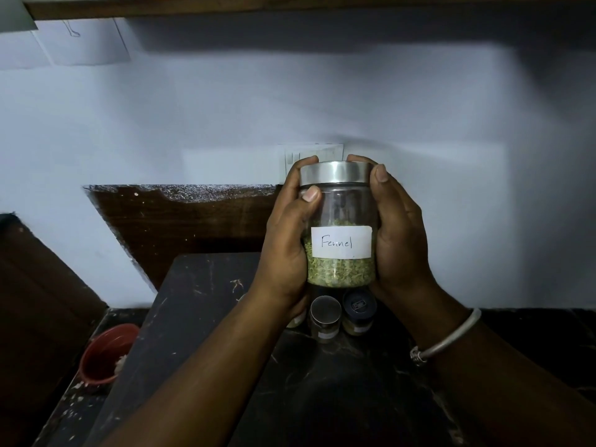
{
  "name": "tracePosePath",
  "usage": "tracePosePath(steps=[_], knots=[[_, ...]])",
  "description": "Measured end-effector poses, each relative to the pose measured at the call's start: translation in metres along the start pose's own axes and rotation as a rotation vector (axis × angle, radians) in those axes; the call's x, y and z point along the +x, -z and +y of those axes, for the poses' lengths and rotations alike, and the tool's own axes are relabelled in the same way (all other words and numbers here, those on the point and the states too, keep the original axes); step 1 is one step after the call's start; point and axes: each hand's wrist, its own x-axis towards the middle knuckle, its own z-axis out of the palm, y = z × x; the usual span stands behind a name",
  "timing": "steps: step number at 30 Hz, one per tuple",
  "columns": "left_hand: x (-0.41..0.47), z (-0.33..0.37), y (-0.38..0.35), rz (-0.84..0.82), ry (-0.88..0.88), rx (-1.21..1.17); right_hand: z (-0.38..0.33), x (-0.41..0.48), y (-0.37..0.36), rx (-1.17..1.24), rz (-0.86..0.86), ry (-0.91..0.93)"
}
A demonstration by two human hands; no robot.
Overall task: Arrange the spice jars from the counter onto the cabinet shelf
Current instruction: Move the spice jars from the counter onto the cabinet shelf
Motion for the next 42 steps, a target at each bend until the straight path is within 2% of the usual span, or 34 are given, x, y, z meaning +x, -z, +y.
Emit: tracePosePath(steps=[7, 12, 15, 20, 23, 28, 30, 33, 35, 42], knots=[[0.017, 0.010, -0.001, -0.016, 0.000, -0.012, -0.012, 0.015, -0.005, -0.058, -0.020, 0.035], [0.054, 0.040, -0.001, -0.036, -0.077, 0.082, -0.042, 0.047, -0.012, -0.295, -0.180, 0.088], [0.094, 0.069, -0.007, -0.056, -0.185, 0.149, -0.072, 0.079, -0.027, -0.479, -0.251, 0.198], [0.172, 0.133, -0.016, -0.060, -0.333, 0.225, -0.127, 0.161, -0.069, -0.592, -0.271, 0.372], [0.225, 0.166, -0.011, 0.004, -0.404, 0.465, -0.146, 0.220, -0.091, -0.679, -0.226, 0.413], [0.309, 0.191, 0.040, 0.286, -0.387, 1.057, -0.140, 0.321, -0.112, -0.840, -0.142, 0.410], [0.326, 0.186, 0.066, 0.292, -0.311, 1.355, -0.123, 0.352, -0.114, -0.942, -0.173, 0.361], [0.341, 0.168, 0.087, 0.226, -0.096, 1.738, -0.095, 0.396, -0.117, -1.068, -0.204, 0.286], [0.349, 0.163, 0.091, 0.194, -0.029, 1.833, -0.082, 0.423, -0.120, -1.115, -0.220, 0.260], [0.360, 0.160, 0.095, 0.206, -0.038, 1.830, -0.055, 0.483, -0.135, -1.298, -0.197, 0.211]])
